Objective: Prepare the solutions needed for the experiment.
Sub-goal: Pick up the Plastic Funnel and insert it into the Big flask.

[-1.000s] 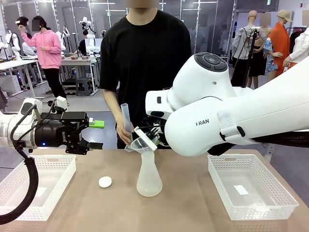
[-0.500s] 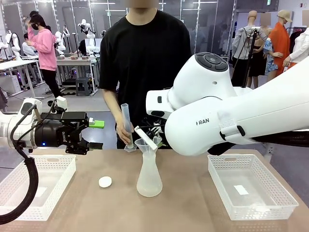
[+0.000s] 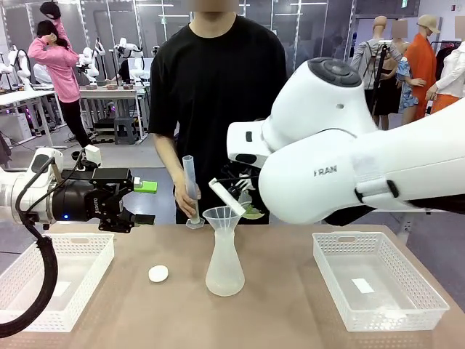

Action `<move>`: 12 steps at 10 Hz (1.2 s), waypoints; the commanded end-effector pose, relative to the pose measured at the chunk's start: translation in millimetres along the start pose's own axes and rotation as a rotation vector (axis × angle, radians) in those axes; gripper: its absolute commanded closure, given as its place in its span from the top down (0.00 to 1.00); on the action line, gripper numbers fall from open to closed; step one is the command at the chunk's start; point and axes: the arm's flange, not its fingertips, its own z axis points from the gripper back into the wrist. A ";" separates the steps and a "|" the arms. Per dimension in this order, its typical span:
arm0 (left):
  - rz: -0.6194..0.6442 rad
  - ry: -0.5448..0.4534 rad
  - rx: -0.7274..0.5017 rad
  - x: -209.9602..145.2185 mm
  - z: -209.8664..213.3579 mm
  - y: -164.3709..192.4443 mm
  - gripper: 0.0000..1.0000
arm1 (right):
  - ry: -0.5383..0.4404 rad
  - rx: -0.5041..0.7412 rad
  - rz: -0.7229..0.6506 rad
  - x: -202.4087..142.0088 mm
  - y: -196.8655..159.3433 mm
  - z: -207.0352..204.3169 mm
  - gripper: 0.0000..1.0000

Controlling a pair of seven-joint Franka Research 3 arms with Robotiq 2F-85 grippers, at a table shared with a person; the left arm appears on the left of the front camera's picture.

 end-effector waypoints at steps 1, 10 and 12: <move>0.019 -0.012 -0.020 -1.7 -2.3 -1.7 1.00 | 0.054 0.065 -0.046 -18.1 12.2 18.9 0.47; 0.019 -0.012 -0.020 -1.7 -2.3 -1.7 1.00 | 0.216 0.188 -0.257 -112.8 74.3 99.8 0.47; 0.019 -0.012 -0.020 -1.7 -2.3 -1.7 1.00 | 0.216 0.188 -0.257 -112.8 74.3 99.8 0.47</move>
